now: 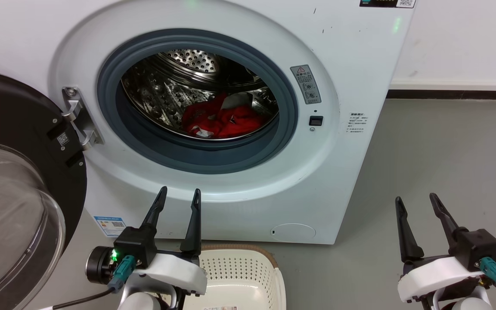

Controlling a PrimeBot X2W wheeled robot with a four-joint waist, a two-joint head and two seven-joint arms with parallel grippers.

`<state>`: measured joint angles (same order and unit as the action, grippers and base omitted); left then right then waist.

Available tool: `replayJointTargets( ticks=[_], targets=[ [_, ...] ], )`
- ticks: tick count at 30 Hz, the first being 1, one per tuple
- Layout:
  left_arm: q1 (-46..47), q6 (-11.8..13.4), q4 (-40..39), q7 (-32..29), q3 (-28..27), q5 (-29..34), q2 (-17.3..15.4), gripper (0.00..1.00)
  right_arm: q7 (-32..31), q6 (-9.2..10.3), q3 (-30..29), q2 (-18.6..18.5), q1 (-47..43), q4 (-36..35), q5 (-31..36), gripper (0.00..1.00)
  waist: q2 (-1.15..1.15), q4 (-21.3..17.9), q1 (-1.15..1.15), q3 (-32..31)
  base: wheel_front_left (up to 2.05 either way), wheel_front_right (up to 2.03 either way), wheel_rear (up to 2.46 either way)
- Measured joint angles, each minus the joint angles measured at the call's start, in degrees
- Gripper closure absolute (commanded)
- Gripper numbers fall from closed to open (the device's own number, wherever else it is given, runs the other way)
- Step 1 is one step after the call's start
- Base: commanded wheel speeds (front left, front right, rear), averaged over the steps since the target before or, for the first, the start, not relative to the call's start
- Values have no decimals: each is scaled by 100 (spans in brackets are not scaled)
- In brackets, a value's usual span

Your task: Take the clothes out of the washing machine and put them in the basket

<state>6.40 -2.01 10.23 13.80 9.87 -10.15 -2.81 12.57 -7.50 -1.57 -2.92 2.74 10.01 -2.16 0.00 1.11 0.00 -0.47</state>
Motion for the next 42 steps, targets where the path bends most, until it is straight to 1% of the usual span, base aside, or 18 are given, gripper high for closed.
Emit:
replayJointTargets(
  ticks=[13, 42],
  targets=[
    [-21, 100, 88, 120, 33, 402, -1, 0, 75, 0, -2, 0, 0, 2, 397, 0, 0, 23, 0, -3, 0, 0, 0],
    [97, 109, 245, 126, -23, 394, -1, 0, 13, 0, -35, 0, 1, 12, 330, 0, 0, 14, 0, 90, 0, 0, 0]
  ],
)
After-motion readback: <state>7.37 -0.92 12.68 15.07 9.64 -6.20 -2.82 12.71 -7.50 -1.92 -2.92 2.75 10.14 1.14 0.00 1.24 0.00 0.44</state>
